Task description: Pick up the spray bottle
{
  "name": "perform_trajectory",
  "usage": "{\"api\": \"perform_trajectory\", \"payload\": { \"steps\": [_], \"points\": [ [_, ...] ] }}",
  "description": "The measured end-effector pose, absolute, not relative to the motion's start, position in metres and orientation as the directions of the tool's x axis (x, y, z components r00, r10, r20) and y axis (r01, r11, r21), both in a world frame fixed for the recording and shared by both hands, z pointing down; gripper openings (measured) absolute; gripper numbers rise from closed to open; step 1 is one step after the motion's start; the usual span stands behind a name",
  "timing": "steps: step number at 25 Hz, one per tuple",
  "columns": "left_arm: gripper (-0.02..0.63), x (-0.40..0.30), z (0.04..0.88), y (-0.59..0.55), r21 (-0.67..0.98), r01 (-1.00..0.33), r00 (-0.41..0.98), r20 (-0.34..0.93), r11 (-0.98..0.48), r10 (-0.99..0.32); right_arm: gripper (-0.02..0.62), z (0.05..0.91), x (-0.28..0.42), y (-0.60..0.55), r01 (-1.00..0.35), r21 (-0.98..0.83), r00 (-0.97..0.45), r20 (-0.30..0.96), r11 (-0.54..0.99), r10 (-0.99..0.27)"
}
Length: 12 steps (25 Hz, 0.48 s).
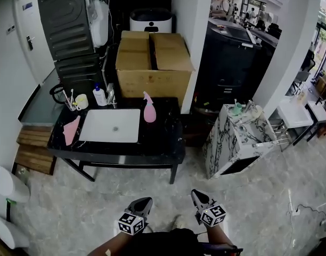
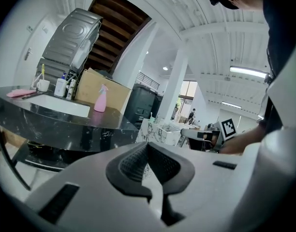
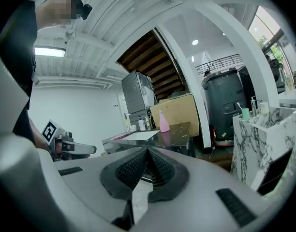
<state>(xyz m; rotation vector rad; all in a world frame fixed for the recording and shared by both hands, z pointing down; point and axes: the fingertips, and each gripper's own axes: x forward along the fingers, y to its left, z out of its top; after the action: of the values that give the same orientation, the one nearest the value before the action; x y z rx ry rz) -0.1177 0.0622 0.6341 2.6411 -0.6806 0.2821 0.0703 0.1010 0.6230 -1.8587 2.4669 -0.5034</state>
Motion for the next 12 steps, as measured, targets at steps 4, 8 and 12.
{"api": "perform_trajectory", "payload": {
  "steps": [4,8,12],
  "points": [
    [0.008,-0.079,0.629,0.047,0.305,-0.518,0.850,0.292,-0.799,-0.439,0.026,0.625,0.111,0.084,-0.922,-0.281,-0.319,0.167,0.265,-0.933],
    [0.008,-0.048,0.625,0.033,0.284,-0.561,0.822,0.298,-0.777,-0.485,0.026,0.625,0.144,0.064,-0.906,-0.289,-0.362,0.150,0.309,-0.920],
    [0.008,-0.023,0.622,0.019,0.269,-0.610,0.789,0.295,-0.745,-0.539,0.026,0.623,0.171,0.044,-0.884,-0.294,-0.415,0.133,0.365,-0.900]
  ]
}}
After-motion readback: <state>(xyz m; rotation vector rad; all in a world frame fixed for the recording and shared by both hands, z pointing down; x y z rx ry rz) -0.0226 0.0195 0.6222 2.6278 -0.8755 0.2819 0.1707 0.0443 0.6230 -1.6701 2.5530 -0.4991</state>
